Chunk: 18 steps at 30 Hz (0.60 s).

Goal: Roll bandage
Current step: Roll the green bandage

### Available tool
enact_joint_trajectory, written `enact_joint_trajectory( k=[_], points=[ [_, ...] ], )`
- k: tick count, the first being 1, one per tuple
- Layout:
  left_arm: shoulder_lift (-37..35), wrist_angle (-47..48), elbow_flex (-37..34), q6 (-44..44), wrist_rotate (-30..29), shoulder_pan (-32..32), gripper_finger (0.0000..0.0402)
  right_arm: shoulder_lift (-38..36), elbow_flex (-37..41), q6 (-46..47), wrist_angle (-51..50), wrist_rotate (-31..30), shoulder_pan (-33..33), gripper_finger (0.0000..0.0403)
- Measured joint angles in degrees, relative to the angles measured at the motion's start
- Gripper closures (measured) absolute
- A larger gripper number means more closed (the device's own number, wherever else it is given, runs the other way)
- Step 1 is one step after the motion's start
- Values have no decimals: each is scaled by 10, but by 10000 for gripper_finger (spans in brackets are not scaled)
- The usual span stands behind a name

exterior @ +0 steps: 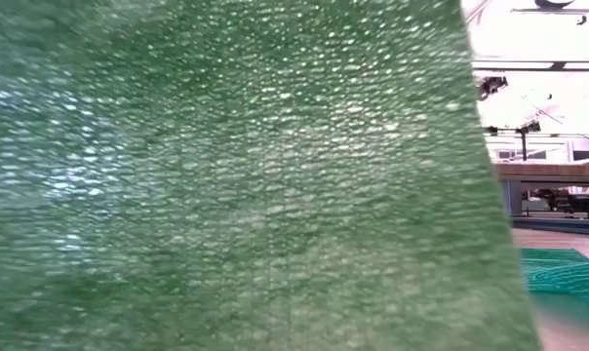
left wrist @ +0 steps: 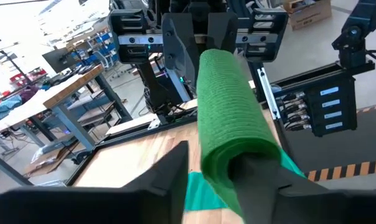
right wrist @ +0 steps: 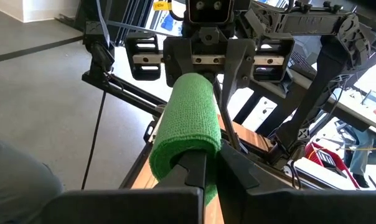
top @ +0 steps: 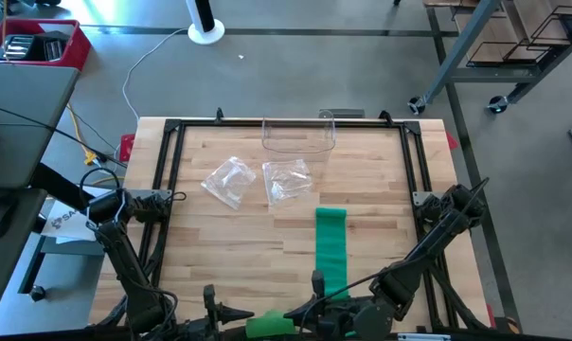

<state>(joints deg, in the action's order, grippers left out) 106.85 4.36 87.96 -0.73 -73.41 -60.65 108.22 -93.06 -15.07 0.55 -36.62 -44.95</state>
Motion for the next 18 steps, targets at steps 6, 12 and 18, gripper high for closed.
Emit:
enact_joint_trajectory(
  k=[6, 12, 18],
  points=[
    [0, -1, 0, 0, 20, 5, 381, 0, 0, 24, -25, -5, 6, 391],
    [0, -51, -1, -16, 9, 4, 388, -1, 0, 76, -74, -58, 8, 320],
    [0, -106, -1, -70, -48, -5, 392, -2, -1, 73, -93, -118, -19, 255]
  ],
)
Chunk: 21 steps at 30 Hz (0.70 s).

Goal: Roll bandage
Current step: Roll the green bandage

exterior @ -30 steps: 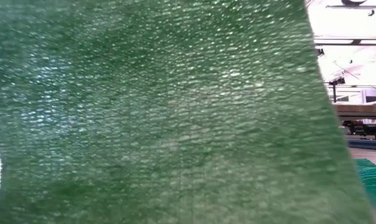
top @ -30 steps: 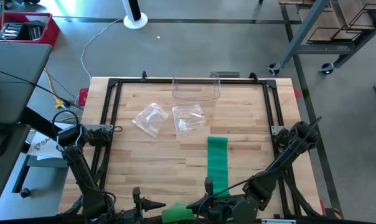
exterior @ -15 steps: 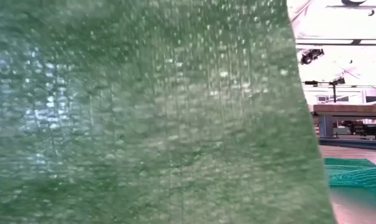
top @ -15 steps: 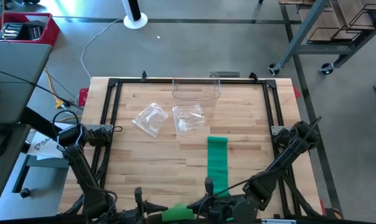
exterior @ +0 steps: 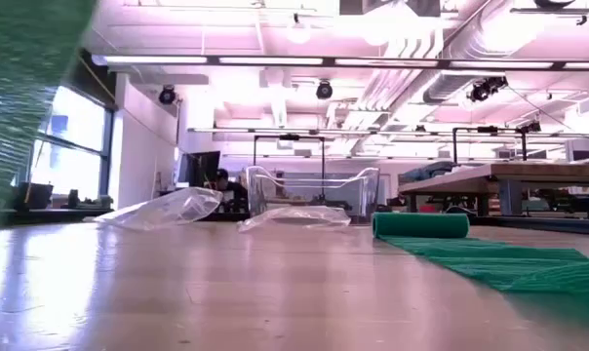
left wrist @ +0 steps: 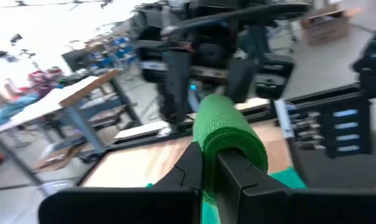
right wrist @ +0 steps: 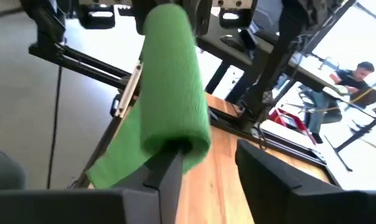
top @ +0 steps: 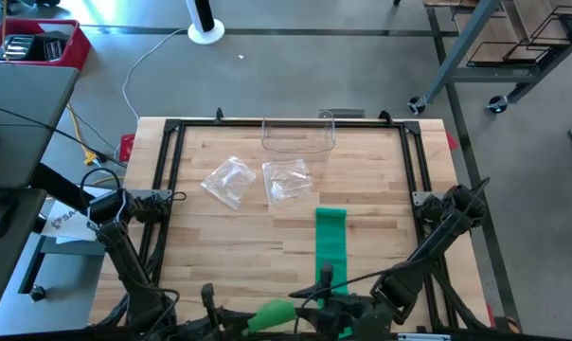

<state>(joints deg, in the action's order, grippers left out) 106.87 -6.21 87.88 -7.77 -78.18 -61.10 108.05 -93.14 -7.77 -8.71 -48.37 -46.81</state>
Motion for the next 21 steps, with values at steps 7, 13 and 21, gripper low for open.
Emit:
enact_joint_trajectory(
  k=[7, 13, 21],
  points=[
    [-1, 136, 1, 105, -36, 26, 393, -6, 1, 4, -19, -52, -40, 249],
    [-3, 433, 1, 430, -40, 62, 393, -6, 1, 31, -23, -62, -53, 249],
    [-5, 588, 1, 611, -106, 75, 394, -4, 1, 102, -44, 137, -21, 249]
  ],
)
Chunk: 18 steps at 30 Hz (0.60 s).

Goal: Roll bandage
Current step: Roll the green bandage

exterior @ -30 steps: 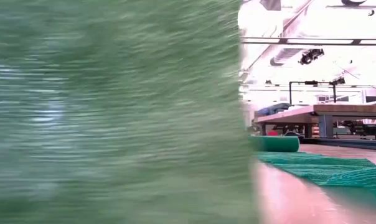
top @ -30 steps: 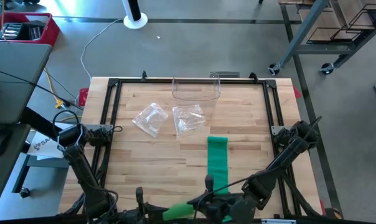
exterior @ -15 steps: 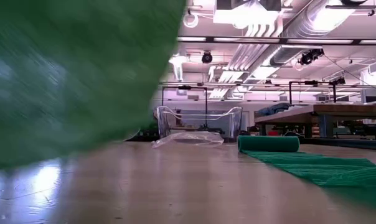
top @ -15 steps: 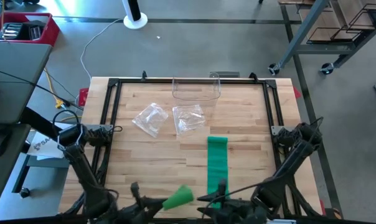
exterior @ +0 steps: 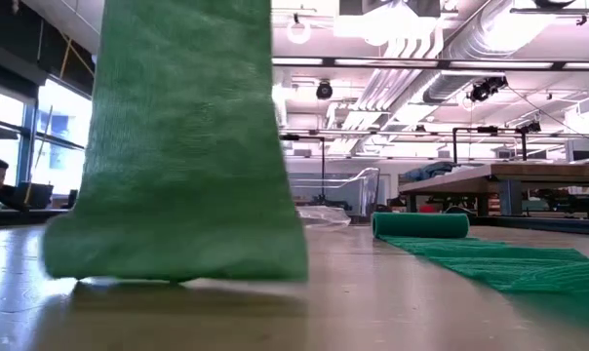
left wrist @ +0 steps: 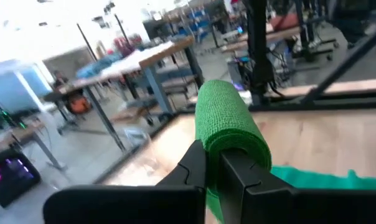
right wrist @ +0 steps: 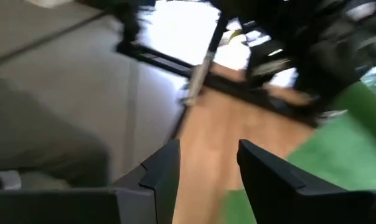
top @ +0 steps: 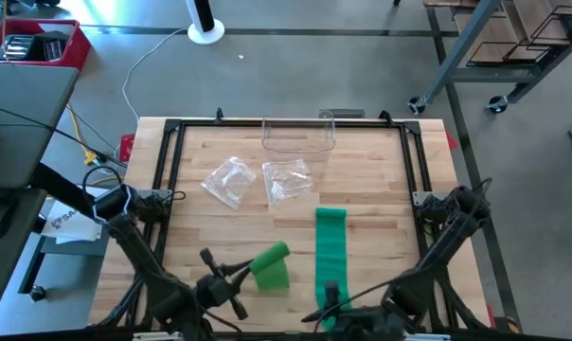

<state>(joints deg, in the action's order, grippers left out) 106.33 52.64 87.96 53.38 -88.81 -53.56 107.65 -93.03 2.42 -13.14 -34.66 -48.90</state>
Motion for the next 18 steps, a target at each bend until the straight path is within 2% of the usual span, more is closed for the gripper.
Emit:
enact_joint_trajectory(
  k=[3, 7, 11, 15, 18],
  points=[
    [-13, 4, 2, 21, -10, 0, 394, 7, 0, 21, -12, 71, 24, 249],
    [-23, -36, 21, -6, -3, -1, 394, 9, 0, 41, -22, 133, 45, 249],
    [-22, -128, 45, -107, 25, -10, 394, 9, 0, 25, -6, 142, 48, 249],
    [-22, -227, 48, -202, 27, -16, 394, 8, 0, 21, 10, 143, 45, 249],
    [-22, -224, 47, -231, 0, -16, 394, 8, 0, 17, 17, 143, 42, 249]
  ],
)
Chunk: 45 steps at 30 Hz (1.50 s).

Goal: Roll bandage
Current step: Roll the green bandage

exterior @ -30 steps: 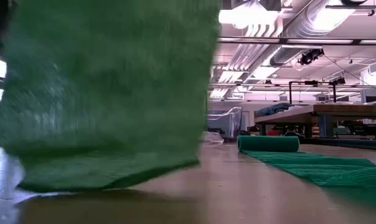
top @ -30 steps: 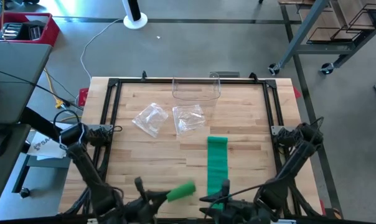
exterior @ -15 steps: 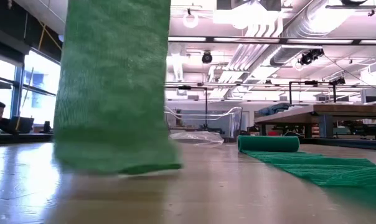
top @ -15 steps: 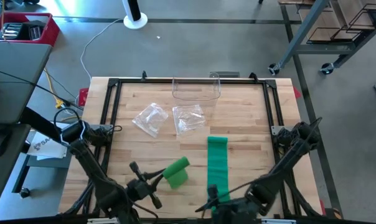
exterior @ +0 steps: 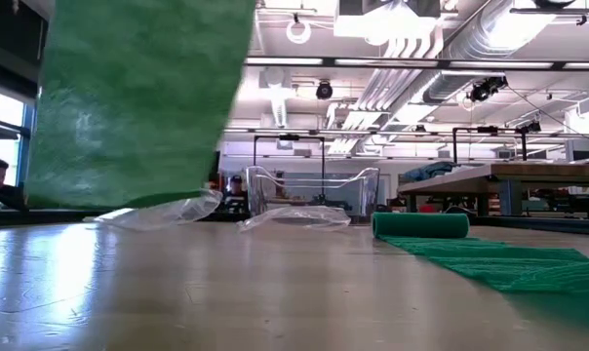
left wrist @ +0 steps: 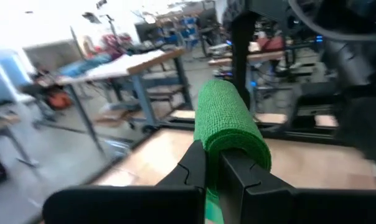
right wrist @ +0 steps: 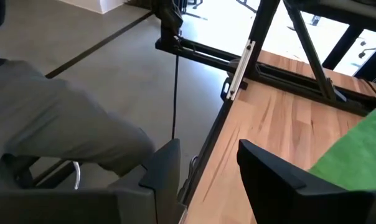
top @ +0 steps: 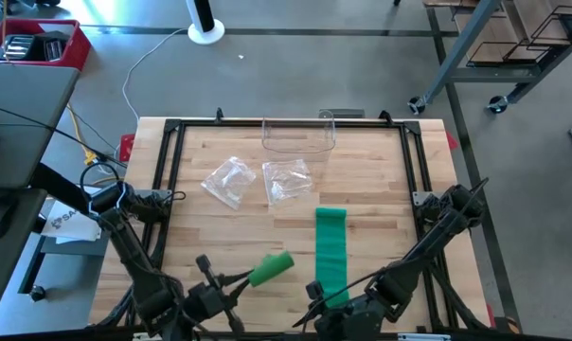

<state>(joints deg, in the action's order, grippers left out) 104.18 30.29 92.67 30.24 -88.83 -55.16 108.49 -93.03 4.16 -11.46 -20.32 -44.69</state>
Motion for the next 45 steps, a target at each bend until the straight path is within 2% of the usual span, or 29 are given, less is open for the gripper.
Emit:
enact_joint_trajectory(
  k=[2, 4, 10, 12, 14, 20, 26, 31, 40, 43, 45],
  points=[
    [0, 56, -6, 42, -11, 4, 394, 0, 0, 1, 0, 0, 0, 249],
    [-2, 153, -13, 144, -10, 13, 394, 0, 0, 3, -1, 0, 0, 249],
    [-5, 496, -75, 578, 1, 40, 394, 0, 11, 3, -11, 7, 5, 249],
    [-4, 550, -114, 674, 0, 47, 394, 0, 26, 5, -8, 29, 16, 249],
    [-4, 563, -161, 730, 0, 54, 394, 0, 49, 24, 8, 57, 32, 249],
    [-4, 498, -302, 817, 8, 61, 390, 4, 109, 54, 38, 93, 96, 249],
    [-4, 446, -392, 904, 37, 61, 389, 65, 120, 26, 43, 203, 159, 249],
    [-4, 396, -416, 891, 62, 61, 388, 123, 120, -62, 49, 197, 189, 249],
    [-4, 380, -419, 877, 64, 60, 388, 183, 115, -78, 46, 188, 238, 253],
    [-4, 379, -419, 877, 71, 60, 388, 188, 113, -48, 27, 193, 242, 284],
    [-4, 381, -420, 876, 82, 60, 387, 189, 113, -32, 16, 200, 241, 327]
  ],
)
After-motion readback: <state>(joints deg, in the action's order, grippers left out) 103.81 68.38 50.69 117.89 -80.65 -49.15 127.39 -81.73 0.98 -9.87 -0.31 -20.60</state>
